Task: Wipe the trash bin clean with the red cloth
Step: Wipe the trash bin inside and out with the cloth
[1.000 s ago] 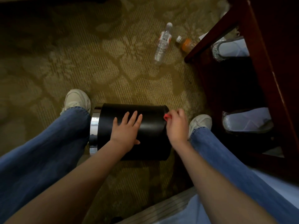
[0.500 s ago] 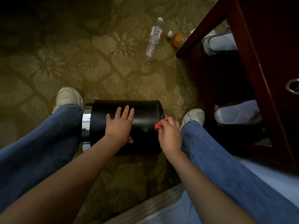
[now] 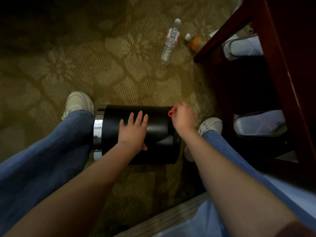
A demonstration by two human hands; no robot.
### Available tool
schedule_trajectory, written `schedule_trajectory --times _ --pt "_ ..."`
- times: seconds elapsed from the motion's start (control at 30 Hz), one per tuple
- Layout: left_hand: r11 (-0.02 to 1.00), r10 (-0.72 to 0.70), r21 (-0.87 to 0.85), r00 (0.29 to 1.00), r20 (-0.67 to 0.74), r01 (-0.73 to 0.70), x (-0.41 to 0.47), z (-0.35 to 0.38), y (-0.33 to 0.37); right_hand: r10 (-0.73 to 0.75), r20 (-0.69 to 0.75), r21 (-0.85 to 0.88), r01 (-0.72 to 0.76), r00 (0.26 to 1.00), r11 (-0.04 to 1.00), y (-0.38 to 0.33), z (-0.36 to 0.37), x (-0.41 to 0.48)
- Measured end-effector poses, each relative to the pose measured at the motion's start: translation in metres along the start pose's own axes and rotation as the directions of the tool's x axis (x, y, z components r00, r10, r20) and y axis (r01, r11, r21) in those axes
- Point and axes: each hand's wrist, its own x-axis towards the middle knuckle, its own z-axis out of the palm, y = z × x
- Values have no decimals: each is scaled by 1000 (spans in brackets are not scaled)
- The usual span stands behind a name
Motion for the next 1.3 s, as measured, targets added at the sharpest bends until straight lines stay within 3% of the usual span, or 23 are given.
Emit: schedule_trajectory --times 0.2,0.43,0.63,0.77,0.93,1.07,1.3 --pt "1000 -8 23 1000 4 8 -10 5 6 -103 -153 96 119 983 988 33 22 -84" --pt "1000 -5 11 1000 -9 5 -7 5 5 -14 -134 183 38 991 982 35 25 -91" --pt "999 -20 51 1000 -1 20 -13 15 10 151 -84 169 -136 985 976 -1 9 -17" --pt "1000 -21 9 1000 -4 21 -6 10 6 72 -44 157 -65 996 985 5 10 2" --pt "1000 -21 19 1000 -3 21 -13 16 9 -11 -167 182 42 986 982 28 21 -68" --pt "1000 -12 8 1000 -9 12 -10 12 7 37 -215 198 7 976 980 35 36 -104" --pt "1000 -24 8 1000 -13 24 -5 12 8 40 -292 219 27 956 975 32 41 -89"
